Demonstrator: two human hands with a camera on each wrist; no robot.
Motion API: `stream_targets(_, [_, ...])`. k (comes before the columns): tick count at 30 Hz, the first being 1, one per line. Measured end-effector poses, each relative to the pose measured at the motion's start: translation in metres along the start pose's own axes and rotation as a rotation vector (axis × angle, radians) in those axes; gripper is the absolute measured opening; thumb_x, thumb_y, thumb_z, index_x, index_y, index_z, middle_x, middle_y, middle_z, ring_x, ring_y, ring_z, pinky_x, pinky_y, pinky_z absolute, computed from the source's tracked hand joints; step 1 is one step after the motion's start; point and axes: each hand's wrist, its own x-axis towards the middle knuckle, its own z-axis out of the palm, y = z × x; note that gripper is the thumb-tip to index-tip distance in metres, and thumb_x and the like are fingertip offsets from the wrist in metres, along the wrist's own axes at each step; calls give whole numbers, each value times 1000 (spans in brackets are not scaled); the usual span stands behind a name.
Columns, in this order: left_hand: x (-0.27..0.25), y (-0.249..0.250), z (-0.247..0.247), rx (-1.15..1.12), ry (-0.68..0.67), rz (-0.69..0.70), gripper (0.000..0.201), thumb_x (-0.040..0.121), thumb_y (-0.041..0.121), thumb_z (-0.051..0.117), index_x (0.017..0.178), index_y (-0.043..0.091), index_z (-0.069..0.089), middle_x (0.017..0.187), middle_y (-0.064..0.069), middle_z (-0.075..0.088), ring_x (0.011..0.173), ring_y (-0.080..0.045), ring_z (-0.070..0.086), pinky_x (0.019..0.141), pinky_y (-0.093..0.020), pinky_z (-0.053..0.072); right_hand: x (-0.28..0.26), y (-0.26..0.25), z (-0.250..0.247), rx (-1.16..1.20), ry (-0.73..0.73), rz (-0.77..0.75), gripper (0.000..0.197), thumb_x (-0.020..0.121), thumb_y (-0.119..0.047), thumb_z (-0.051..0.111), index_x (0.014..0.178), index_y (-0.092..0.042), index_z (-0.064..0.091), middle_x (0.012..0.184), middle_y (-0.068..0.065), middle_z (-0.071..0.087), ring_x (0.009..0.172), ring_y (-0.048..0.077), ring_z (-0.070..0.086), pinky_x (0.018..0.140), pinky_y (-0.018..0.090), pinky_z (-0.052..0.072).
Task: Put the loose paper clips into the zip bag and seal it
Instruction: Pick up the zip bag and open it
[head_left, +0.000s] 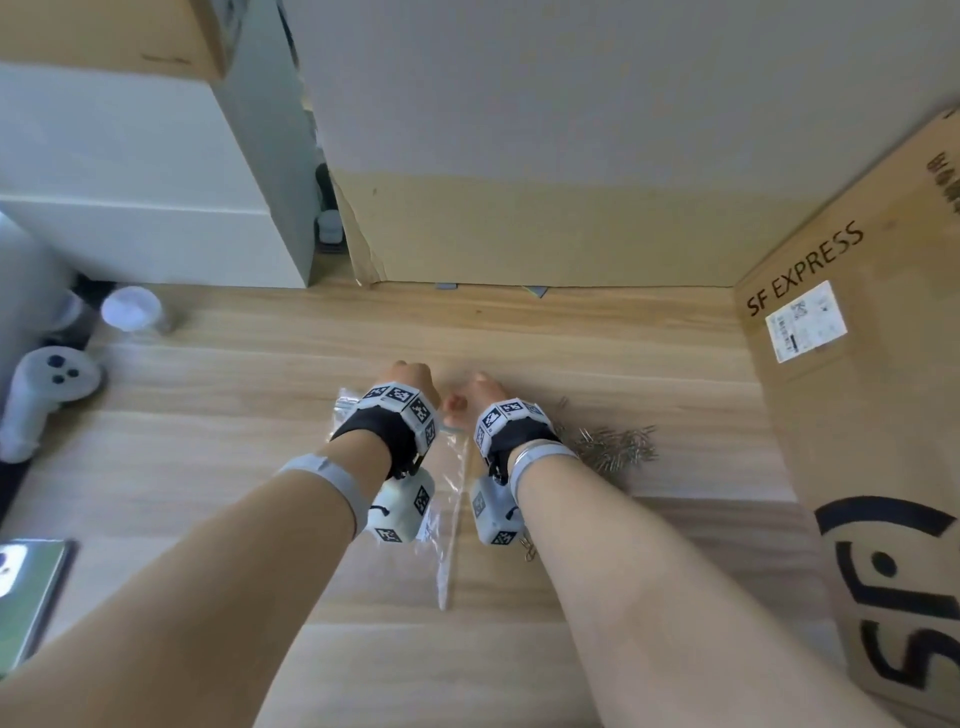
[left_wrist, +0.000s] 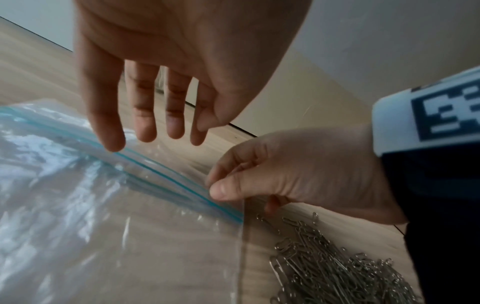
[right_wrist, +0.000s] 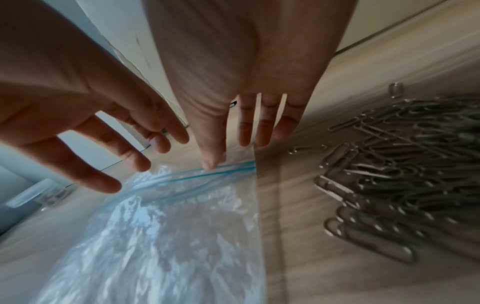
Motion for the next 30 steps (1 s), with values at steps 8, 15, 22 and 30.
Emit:
stream_targets(8, [2,-1,-11,-40,65,52,56,75,14,67,125,24,43,127,-12,31,116,-37,33,93,-45,42,-11,27,-17,164,140,48,12,88,-17,53,92,-14,64,101,5,68,92,24,62,84,31,49])
stream_targets(15, [-17,13,1,-97,-52,74,90,57,33,83,128,40,28,150,-13,0,130,-48,22,99,-62,35,-41,38,-28,386,219,0,2,84,-14,59,83,-15,60,86,-4,64,57,2,54,43,6,38])
stream_targets(22, [-20,10,20,-155,-44,209,68,54,34,83,104,22,40,145,-16,25,119,-42,43,95,-53,44,-45,40,-17,514,124,19,27,92,-34,46,84,-15,63,84,2,65,81,27,67,77,41,56])
stream_targets(30, [-33,-7,32,-193,102,435,48,64,27,78,88,16,38,109,-5,50,84,-18,45,71,-25,36,-30,45,-5,364,110,171,57,76,-34,68,122,-20,39,106,4,58,82,23,59,69,30,44])
